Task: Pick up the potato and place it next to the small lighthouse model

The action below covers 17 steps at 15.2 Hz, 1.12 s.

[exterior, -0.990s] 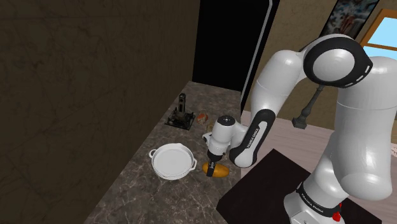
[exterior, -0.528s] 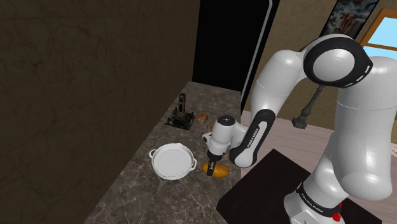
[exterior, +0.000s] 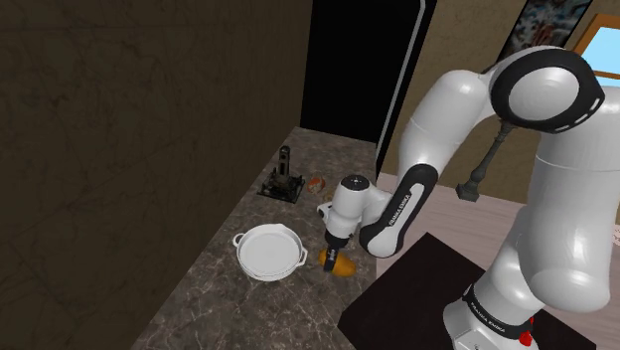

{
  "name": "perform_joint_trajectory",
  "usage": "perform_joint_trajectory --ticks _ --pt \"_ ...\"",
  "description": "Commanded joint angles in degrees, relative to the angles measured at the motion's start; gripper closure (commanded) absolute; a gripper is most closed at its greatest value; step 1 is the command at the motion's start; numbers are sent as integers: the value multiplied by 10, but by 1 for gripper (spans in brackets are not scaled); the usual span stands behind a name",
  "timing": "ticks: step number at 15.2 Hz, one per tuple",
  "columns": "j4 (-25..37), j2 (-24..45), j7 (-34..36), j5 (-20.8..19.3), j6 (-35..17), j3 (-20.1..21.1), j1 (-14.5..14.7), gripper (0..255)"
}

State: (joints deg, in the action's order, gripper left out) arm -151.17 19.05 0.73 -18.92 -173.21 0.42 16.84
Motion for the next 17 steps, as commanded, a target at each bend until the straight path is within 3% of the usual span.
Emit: perform_joint_trajectory --ticks 1,9,17 --pt "-6 -24 -10 10 18 15 -14 255" --pt "-23 -106 -57 67 84 64 -50 255" --pt "-29 -184 -103 127 154 84 -57 255"
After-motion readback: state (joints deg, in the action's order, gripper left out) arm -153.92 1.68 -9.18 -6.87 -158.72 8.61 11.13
